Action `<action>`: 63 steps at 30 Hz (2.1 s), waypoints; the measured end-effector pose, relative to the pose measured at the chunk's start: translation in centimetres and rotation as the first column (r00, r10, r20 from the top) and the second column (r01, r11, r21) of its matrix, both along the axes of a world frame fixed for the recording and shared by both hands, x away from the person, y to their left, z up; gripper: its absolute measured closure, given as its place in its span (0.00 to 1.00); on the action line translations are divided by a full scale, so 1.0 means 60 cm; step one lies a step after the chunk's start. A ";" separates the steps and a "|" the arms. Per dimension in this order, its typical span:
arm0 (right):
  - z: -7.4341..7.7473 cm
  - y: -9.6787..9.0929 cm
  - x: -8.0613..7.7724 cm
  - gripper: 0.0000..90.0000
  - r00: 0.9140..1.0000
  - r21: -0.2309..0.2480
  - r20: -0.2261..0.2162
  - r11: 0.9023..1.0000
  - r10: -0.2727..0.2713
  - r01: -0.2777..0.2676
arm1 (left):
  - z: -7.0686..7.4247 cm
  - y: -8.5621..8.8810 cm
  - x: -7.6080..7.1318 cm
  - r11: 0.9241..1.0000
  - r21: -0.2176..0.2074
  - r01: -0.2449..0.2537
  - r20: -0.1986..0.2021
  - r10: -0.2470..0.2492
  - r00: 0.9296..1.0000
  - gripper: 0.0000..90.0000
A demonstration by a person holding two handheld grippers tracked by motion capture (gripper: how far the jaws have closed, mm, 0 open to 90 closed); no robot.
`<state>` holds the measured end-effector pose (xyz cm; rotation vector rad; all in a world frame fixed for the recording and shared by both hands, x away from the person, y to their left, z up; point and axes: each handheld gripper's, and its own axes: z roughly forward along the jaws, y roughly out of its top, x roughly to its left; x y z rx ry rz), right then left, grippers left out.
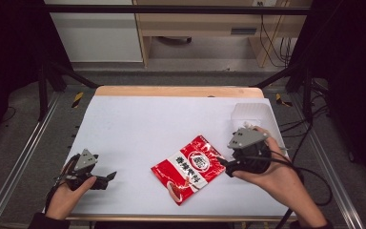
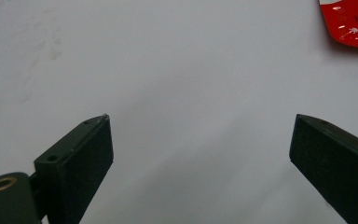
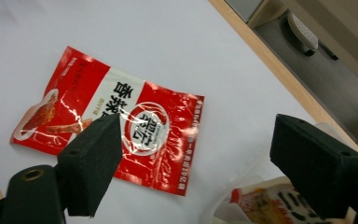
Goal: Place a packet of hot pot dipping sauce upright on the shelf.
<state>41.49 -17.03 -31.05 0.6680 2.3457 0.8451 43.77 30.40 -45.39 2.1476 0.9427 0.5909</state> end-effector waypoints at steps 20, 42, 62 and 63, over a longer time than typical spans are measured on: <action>-0.136 0.033 0.020 0.34 0.977 0.123 -0.080 0.971 -0.198 0.207 | -0.002 -0.017 -0.003 0.999 0.008 0.035 -0.001 -0.035 0.999 0.07; -0.237 0.014 0.051 0.27 0.901 0.174 -0.217 0.893 -0.375 0.414 | -0.003 -0.038 -0.005 0.995 0.041 0.091 0.000 -0.091 0.996 0.07; -0.259 0.014 0.059 0.18 0.895 0.144 -0.231 0.896 -0.382 0.420 | -0.006 -0.042 -0.004 0.994 0.041 0.103 -0.012 -0.102 0.995 0.07; -0.259 0.014 0.058 0.18 0.896 0.138 -0.228 0.898 -0.382 0.418 | -0.006 -0.042 -0.004 0.994 0.040 0.102 -0.012 -0.102 0.995 0.07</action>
